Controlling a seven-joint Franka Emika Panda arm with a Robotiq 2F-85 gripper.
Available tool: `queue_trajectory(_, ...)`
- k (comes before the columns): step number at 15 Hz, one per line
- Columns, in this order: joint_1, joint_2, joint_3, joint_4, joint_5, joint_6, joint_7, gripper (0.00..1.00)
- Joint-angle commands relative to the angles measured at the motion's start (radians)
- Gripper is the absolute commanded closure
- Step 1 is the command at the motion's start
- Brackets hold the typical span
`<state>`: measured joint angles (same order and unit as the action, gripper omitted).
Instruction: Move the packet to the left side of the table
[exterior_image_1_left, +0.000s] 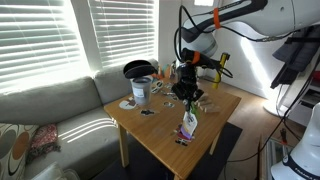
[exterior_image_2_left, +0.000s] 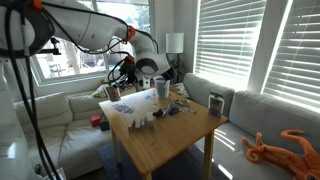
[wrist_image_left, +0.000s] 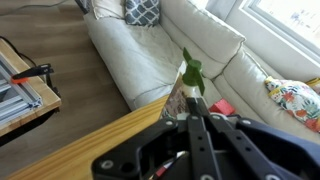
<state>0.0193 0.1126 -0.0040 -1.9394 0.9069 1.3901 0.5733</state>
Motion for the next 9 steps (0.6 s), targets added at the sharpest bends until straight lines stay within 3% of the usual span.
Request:
queue_trajectory(1,-0.007,0.01,-0.004,-0.031,0.059,-0.019,-0.019,1.0)
queue_trajectory(9,-0.016,0.022,-0.023,-0.078,0.081,0.001,-0.025,1.0)
